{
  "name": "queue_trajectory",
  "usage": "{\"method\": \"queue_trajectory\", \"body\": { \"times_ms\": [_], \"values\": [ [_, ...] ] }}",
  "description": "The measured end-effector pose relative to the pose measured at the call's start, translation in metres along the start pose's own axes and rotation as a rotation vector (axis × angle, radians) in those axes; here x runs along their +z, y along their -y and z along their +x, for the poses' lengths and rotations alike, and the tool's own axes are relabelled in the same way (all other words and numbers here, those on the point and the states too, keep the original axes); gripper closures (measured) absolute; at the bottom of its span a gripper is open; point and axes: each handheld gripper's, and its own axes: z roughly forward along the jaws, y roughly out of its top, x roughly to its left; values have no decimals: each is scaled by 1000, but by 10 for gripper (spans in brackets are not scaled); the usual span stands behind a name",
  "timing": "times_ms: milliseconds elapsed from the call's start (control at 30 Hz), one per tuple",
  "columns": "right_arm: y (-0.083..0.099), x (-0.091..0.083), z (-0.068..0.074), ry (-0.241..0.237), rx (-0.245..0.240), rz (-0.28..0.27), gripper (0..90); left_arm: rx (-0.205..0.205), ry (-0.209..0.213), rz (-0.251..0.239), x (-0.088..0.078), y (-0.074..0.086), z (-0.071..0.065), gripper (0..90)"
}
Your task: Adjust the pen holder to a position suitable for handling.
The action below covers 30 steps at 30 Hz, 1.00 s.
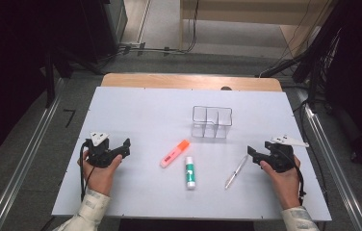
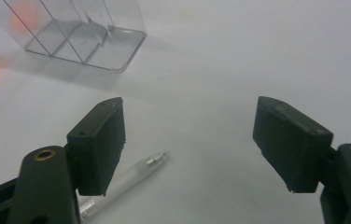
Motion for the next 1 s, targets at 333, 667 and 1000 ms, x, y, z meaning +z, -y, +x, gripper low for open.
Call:
{"method": "queue_trajectory", "body": {
  "times_ms": [333, 667, 1000],
  "values": [
    [15, -15, -11, 27, 29, 0, 153, -1, -30, -8, -9, 4, 10, 138],
    [30, -28, -23, 30, 58, 12, 146, -14, -29, 9, -12, 10, 17, 132],
    [32, -29, -23, 22, 70, 16, 144, -4, -24, 13, -11, 10, 15, 132]
  ]
}}
